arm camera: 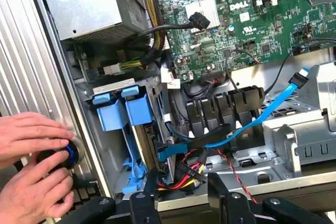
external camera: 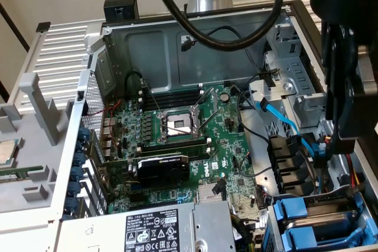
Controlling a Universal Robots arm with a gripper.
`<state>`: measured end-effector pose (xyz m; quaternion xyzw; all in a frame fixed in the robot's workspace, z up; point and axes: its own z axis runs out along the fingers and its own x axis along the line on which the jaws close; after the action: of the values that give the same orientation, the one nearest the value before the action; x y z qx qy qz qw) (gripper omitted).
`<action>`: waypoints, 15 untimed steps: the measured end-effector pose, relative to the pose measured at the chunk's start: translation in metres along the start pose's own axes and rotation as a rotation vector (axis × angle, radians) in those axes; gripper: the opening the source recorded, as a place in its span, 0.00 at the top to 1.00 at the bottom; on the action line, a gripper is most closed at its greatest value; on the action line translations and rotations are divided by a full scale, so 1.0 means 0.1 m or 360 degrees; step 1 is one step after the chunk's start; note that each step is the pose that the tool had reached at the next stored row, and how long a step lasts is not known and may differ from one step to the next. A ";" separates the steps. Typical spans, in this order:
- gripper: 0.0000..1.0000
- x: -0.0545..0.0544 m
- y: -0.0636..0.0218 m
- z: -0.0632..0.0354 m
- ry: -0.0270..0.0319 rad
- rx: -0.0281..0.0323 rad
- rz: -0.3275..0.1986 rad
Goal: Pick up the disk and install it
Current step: 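Insert the first disk wire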
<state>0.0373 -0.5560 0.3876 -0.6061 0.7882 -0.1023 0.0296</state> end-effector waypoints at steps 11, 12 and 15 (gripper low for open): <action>0.50 0.22 0.081 -0.023 -0.00471 -0.00130 0.0008; 0.50 0.24 0.081 -0.021 -0.00534 -0.00148 0.0010; 0.50 0.31 0.079 -0.017 -0.00862 -0.00237 0.0016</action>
<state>0.0213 -0.5838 0.3900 -0.6050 0.7908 -0.0798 0.0469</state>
